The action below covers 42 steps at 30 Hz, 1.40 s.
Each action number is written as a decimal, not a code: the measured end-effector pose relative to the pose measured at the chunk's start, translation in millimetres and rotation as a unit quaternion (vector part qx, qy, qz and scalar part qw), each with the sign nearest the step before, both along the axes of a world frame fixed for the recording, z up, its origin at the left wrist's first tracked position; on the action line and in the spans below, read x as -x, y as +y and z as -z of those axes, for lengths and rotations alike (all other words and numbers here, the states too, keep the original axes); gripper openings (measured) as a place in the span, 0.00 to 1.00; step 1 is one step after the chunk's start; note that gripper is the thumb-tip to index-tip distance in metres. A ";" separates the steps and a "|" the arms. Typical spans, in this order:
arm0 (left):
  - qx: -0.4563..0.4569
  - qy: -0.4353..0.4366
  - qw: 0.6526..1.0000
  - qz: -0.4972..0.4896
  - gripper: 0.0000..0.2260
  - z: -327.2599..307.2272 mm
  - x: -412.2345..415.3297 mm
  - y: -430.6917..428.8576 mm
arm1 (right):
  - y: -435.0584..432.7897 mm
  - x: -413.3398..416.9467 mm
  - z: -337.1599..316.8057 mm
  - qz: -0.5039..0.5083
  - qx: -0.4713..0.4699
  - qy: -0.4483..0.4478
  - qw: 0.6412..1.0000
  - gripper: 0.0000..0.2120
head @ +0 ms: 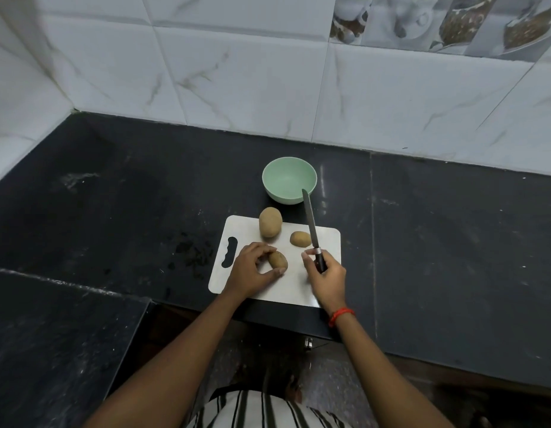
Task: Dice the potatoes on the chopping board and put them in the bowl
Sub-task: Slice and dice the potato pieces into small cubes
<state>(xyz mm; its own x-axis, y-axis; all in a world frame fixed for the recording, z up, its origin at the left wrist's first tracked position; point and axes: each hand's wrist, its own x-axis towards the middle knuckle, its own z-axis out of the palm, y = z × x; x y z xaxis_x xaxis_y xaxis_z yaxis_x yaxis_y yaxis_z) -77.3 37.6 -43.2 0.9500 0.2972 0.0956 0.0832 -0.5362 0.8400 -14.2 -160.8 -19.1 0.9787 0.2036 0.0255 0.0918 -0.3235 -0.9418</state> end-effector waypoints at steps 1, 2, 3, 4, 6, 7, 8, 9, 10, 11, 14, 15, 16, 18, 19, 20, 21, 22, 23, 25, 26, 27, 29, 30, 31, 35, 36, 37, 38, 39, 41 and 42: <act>0.013 -0.008 1.000 -0.005 0.21 -0.9 0.3 -1.0 | 1.4 4.4 3.2 0.001 -0.004 -0.002 1.000 0.08; 0.031 -0.022 0.999 -0.021 0.18 -1.6 0.5 -1.7 | 2.2 7.2 5.0 0.002 -0.006 -0.004 1.000 0.08; 0.045 -0.040 0.997 -0.050 0.14 -3.5 -0.3 -2.3 | 2.5 8.1 5.3 0.005 -0.009 -0.004 1.000 0.09; 0.049 -0.052 0.994 -0.088 0.11 -6.8 -2.1 -2.4 | 2.5 7.6 5.4 0.009 -0.011 -0.001 1.000 0.10; 0.031 -0.058 0.987 -0.149 0.13 -16.9 -11.3 2.0 | 2.8 5.2 5.7 0.021 -0.013 0.006 1.000 0.11; 0.012 -0.056 0.986 -0.160 0.16 -22.0 -18.7 6.4 | 3.0 4.1 5.8 0.024 -0.009 0.007 1.000 0.11; -0.009 -0.044 0.987 -0.155 0.20 -26.7 -27.2 11.2 | 3.2 3.5 5.8 0.023 -0.004 0.007 1.000 0.10; -0.026 -0.020 0.990 -0.139 0.26 -29.5 -36.1 16.2 | 3.4 3.5 5.9 0.021 0.000 0.006 1.000 0.09; -0.035 0.007 0.992 -0.118 0.32 -31.2 -44.6 20.8 | 3.7 3.4 5.7 0.019 0.001 0.007 1.000 0.09; -0.040 0.029 0.994 -0.097 0.37 -31.7 -51.7 23.6 | 3.5 3.6 5.5 0.020 0.002 0.008 1.000 0.09; -0.052 0.058 0.996 -0.035 0.40 -27.5 -64.9 25.5 | 2.9 3.3 6.8 0.028 0.005 0.009 1.000 0.11; -0.052 0.058 0.997 -0.025 0.39 -26.7 -67.0 24.7 | 3.1 3.5 7.4 0.029 0.007 0.008 1.000 0.10; -0.049 0.054 0.997 -0.025 0.37 -27.4 -67.9 23.8 | 3.5 4.2 7.3 0.030 0.008 0.006 1.000 0.09; -0.042 0.047 0.997 -0.039 0.36 -30.4 -68.6 23.9 | 4.6 5.7 7.5 0.035 0.015 -0.004 0.999 0.06; -0.042 0.044 0.997 -0.040 0.35 -31.1 -68.2 25.3 | 5.1 6.2 8.5 0.038 0.019 -0.008 0.999 0.05; -0.045 0.040 0.997 -0.039 0.35 -31.6 -66.8 27.2 | 5.3 6.8 9.5 0.041 0.022 -0.011 0.999 0.04; -0.049 0.034 0.997 -0.040 0.35 -31.2 -64.9 30.4 | 5.7 7.3 10.0 0.043 0.026 -0.013 0.999 0.03; -0.049 0.029 0.997 -0.048 0.35 -31.0 -62.5 34.4 | 6.0 7.6 10.6 0.046 0.029 -0.017 0.998 0.03; -0.045 0.024 0.997 -0.061 0.35 -31.1 -59.2 38.8 | 6.1 7.9 10.8 0.048 0.031 -0.023 0.998 0.03; -0.036 0.023 0.995 -0.093 0.35 -30.3 -52.7 47.8 | 6.1 8.3 11.7 0.047 0.036 -0.032 0.998 0.02; -0.033 0.027 0.994 -0.104 0.35 -28.9 -49.8 51.6 | 6.2 8.7 11.7 0.045 0.036 -0.033 0.998 0.02; -0.030 0.034 0.993 -0.110 0.35 -27.1 -47.4 54.4 | 6.2 8.7 12.1 0.042 0.036 -0.033 0.998 0.02; -0.026 0.043 0.992 -0.116 0.36 -23.3 -43.9 56.3 | 5.9 8.5 12.6 0.040 0.036 -0.030 0.998 0.02; -0.026 0.043 0.992 -0.118 0.36 -22.5 -42.7 54.8 | 5.8 8.3 12.7 0.039 0.037 -0.029 0.998 0.02; -0.027 0.041 0.991 -0.122 0.36 -21.9 -42.1 52.8 | 5.8 8.2 12.7 0.038 0.037 -0.027 0.998 0.02; -0.055 0.049 0.990 -0.120 0.36 -24.3 -41.6 47.5 | 6.9 7.9 10.1 0.036 0.040 -0.024 0.998 0.01; -0.077 0.045 0.988 -0.123 0.36 -26.3 -39.0 46.4 | 7.4 7.8 9.8 0.036 0.042 -0.022 0.998 0.01; -0.103 0.029 0.985 -0.133 0.35 -28.6 -35.2 44.5 | 8.0 7.8 9.5 0.036 0.043 -0.021 0.998 0.01; -0.126 -0.002 0.981 -0.149 0.31 -32.5 -29.9 40.0 | 8.4 7.8 8.8 0.037 0.045 -0.021 0.998 0.02; -0.136 -0.039 0.976 -0.167 0.27 -35.2 -23.4 33.2 | 8.7 7.8 8.1 0.037 0.045 -0.022 0.998 0.04; -0.132 -0.091 0.972 -0.171 0.17 -38.0 -9.0 13.5 | 9.0 7.9 6.8 0.040 0.049 -0.023 0.998 0.08; -0.124 -0.094 0.976 -0.152 0.14 -35.5 -2.8 2.7 | 9.1 7.9 5.8 0.040 0.052 -0.022 0.998 0.10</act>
<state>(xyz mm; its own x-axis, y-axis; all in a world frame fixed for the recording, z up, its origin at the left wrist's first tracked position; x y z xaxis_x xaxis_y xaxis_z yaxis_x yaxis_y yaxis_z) -74.5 40.3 -7.6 0.7807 0.5073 0.3649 0.1267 -0.7003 0.7025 -22.2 -151.7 -24.9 0.9904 0.1282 0.0517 0.1021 -0.4265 -0.8987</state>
